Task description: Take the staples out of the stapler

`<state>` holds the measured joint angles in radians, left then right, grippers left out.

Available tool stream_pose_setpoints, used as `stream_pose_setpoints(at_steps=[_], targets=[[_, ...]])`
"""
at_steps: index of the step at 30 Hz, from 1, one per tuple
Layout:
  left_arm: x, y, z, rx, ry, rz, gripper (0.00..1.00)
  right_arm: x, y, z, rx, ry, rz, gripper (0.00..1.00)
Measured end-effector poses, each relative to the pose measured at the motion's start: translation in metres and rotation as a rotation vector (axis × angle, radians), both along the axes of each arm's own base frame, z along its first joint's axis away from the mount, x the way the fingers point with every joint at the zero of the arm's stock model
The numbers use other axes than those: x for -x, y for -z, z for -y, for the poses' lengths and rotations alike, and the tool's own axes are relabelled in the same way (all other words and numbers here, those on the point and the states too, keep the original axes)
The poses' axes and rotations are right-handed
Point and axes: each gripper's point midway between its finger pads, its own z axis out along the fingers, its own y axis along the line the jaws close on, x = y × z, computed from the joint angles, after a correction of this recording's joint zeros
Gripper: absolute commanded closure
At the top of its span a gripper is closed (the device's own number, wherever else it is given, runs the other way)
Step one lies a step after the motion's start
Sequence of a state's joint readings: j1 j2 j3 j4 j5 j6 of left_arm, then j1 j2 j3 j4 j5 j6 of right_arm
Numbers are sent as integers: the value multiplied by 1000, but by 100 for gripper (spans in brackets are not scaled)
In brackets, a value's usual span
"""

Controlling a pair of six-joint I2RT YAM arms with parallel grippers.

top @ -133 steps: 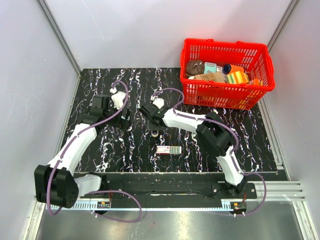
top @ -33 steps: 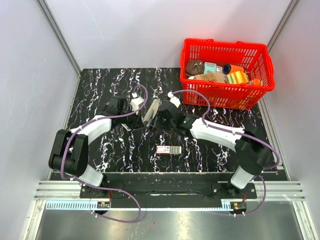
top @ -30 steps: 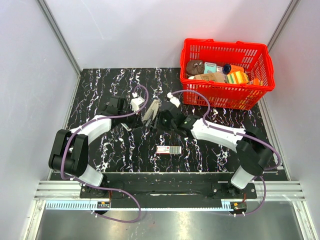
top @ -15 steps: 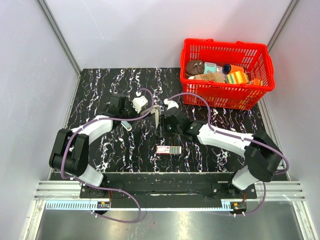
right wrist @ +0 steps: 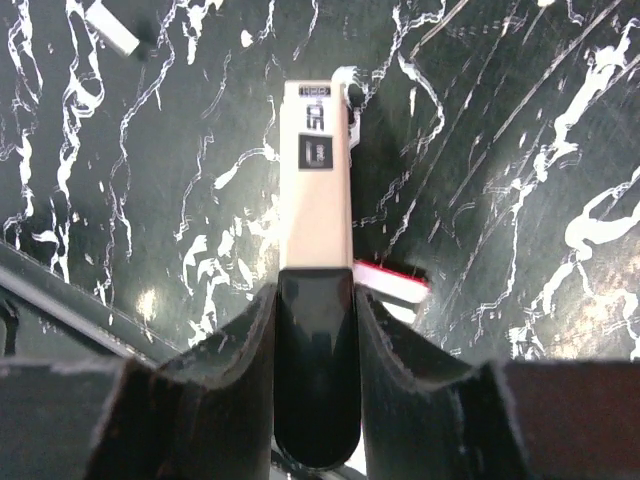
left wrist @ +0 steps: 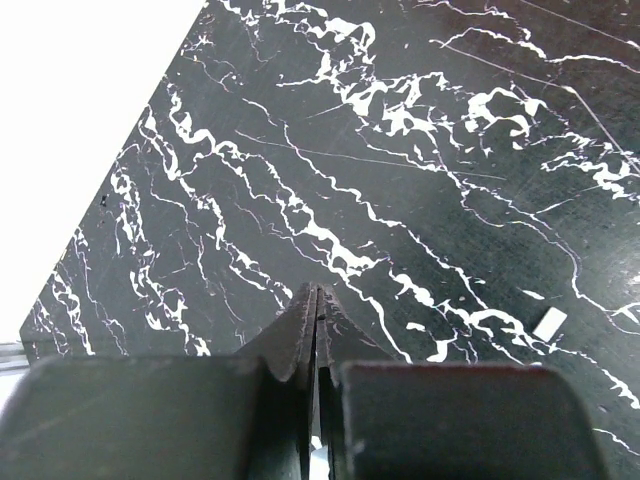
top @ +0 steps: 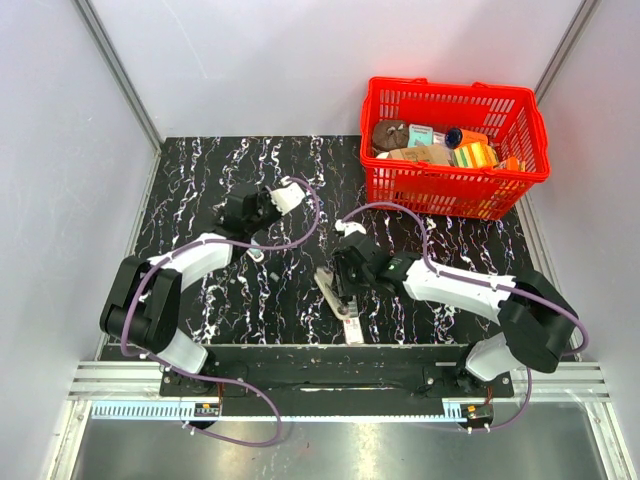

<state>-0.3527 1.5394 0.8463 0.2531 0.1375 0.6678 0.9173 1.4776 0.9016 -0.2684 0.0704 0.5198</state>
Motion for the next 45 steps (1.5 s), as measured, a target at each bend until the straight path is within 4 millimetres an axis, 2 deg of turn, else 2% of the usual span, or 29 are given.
stream_pose_setpoints(at_steps=[3, 8, 15, 18, 21, 25, 28, 31, 32, 33, 35, 37, 38, 42, 45], targets=[[4, 2, 6, -2, 8, -2, 100, 2, 2, 4, 18, 1, -5, 100], [13, 0, 13, 27, 13, -26, 100, -13, -7, 3, 44, 35, 41, 100], [24, -3, 13, 69, -5, -77, 100, -58, -31, -20, 74, 68, 157, 100], [31, -4, 12, 88, -13, -113, 97, -79, -41, -19, 86, 95, 188, 100], [37, -9, 11, 121, -13, -160, 89, -109, -46, -8, 103, 152, 210, 100], [43, -17, 6, 161, -10, -230, 77, -147, -31, 12, 156, 224, 212, 100], [53, -17, 3, 166, 8, -274, 72, -157, -6, 19, 213, 237, 192, 100], [67, -11, 3, 146, 50, -322, 68, -158, 22, 19, 266, 230, 159, 100], [71, -9, 3, 139, 63, -335, 66, -159, 31, 19, 280, 231, 151, 94], [75, -7, 3, 128, 78, -349, 66, -161, 36, 19, 288, 233, 147, 82], [84, 0, 2, 103, 104, -382, 64, -165, 35, 17, 290, 243, 154, 49], [93, 7, 0, 71, 131, -412, 61, -168, 32, 16, 282, 255, 160, 27], [96, 10, -2, 57, 141, -425, 59, -169, 32, 17, 279, 264, 162, 20], [113, 26, -8, -18, 203, -471, 52, -163, 30, 22, 264, 285, 157, 9], [131, 42, -14, -75, 260, -517, 48, -145, 21, 36, 244, 297, 146, 8]])
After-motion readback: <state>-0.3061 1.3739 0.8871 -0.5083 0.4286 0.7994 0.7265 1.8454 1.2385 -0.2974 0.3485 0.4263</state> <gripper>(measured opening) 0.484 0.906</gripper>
